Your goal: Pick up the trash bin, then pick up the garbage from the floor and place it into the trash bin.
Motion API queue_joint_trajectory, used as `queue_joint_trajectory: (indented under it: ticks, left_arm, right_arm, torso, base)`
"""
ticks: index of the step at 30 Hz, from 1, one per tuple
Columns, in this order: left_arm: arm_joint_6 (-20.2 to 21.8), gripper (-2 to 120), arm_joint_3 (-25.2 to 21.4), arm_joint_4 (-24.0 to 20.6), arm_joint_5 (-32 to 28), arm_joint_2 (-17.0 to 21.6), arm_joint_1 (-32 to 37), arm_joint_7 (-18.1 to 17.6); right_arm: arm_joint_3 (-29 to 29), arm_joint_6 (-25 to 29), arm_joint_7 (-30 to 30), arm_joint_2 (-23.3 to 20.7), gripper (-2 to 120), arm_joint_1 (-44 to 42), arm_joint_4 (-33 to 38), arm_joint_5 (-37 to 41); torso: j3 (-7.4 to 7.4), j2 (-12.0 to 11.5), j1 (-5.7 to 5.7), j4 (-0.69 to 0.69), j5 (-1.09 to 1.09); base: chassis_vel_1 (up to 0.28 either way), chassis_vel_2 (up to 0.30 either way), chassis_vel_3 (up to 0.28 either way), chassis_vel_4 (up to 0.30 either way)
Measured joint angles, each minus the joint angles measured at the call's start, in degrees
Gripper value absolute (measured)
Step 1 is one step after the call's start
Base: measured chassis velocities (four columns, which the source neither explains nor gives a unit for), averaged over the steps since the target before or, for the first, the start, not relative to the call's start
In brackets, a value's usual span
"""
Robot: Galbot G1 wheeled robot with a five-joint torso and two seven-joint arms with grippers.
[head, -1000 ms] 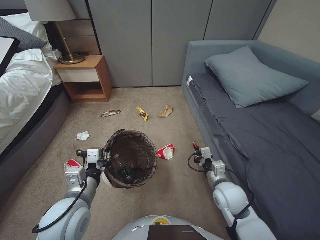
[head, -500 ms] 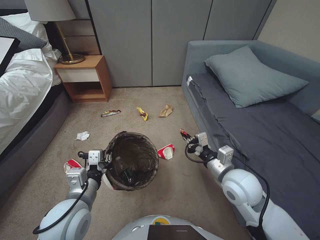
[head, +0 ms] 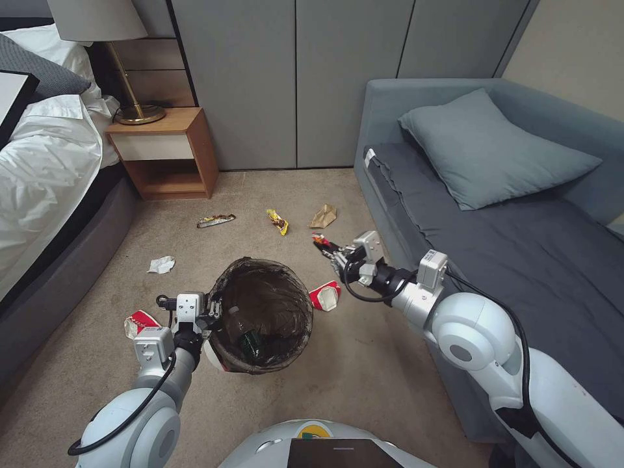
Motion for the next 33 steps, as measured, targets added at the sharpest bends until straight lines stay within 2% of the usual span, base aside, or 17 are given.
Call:
queue_joint_trajectory:
  ticks: [1,4,9,11,20,31,33]
  left_arm:
    - [0.00,7,0.00,0.00,0.00,0.00,0.00,0.00]
    - [0.09,7,0.03,0.00,-0.18,0.28,-0.29,0.01]
    - [0.12,7,0.19,0.00,-0.23,0.29,-0.47,0.02]
    - [0.15,7,0.25,0.00,-0.24,0.19,-0.67,0.03]
    - [0.32,7,0.76,0.00,-0.24,-0.11,-1.27,0.04]
    - [0.44,7,0.90,0.00,-0.35,-0.23,-1.67,0.09]
    - [0.45,7,0.88,0.00,-0.42,-0.23,-1.72,0.12]
  right_arm:
    - [0.00,0.00,0.00,0.00,0,0.00,0.00,0.00]
    - [-5.26,-0.82,0.21,-1.35,0,4.21,0.44,3.05]
    - [-9.38,-1.28,0.86,-1.31,0,6.81,0.16,3.70]
    - [-13.06,-1.70,1.69,-0.69,0,8.73,-0.52,3.81]
    - [-18.78,-2.33,2.96,0.29,0,11.91,-2.34,3.84]
    - [-27.46,-3.49,11.61,2.65,-2,18.21,-4.82,5.94]
    - [-28.30,-4.28,12.99,3.07,3,19.19,-5.07,6.84]
  torso:
    - [0.00,0.00,0.00,0.00,0.00]
    - [0.00,0.00,0.00,0.00,0.00]
    - [0.00,0.00,0.00,0.01,0.00]
    - [0.00,0.00,0.00,0.01,0.00]
    - [0.00,0.00,0.00,0.00,0.00]
    - [0.00,0.00,0.00,0.00,0.00]
    - [0.00,0.00,0.00,0.01,0.00]
  base:
    - [0.000,0.000,0.000,0.000]
    - [0.000,0.000,0.000,0.000]
    - [0.000,0.000,0.000,0.000]
    - [0.000,0.000,0.000,0.000]
    - [0.000,0.000,0.000,0.000]
    - [0.000,0.000,0.000,0.000]
    - [0.000,0.000,0.000,0.000]
